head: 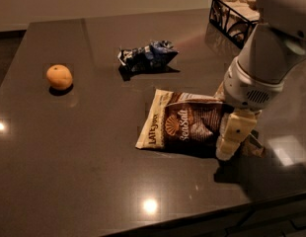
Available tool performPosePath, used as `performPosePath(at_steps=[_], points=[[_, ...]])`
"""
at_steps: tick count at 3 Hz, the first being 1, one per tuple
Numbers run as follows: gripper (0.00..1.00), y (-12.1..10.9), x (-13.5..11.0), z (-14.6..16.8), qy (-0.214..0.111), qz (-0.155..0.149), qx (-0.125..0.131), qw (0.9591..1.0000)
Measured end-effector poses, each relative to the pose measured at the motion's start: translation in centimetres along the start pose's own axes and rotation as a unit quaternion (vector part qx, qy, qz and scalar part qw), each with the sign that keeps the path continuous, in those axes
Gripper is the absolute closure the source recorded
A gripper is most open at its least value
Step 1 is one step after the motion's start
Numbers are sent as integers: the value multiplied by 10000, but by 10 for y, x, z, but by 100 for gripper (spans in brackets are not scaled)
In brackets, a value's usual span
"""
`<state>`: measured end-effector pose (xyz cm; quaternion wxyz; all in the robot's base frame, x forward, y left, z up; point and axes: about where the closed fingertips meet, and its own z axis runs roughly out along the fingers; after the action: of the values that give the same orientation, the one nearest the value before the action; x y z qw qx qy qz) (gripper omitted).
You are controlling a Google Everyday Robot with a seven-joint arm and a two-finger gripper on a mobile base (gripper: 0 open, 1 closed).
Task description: Move brown chip bag near blue chip bag
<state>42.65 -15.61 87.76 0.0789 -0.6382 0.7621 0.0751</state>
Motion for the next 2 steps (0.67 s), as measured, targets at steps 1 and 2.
performPosePath(at_steps=[1, 2], points=[[42, -13, -16, 1, 33, -65, 55, 10000], [65, -36, -32, -4, -22, -53, 138, 9999]])
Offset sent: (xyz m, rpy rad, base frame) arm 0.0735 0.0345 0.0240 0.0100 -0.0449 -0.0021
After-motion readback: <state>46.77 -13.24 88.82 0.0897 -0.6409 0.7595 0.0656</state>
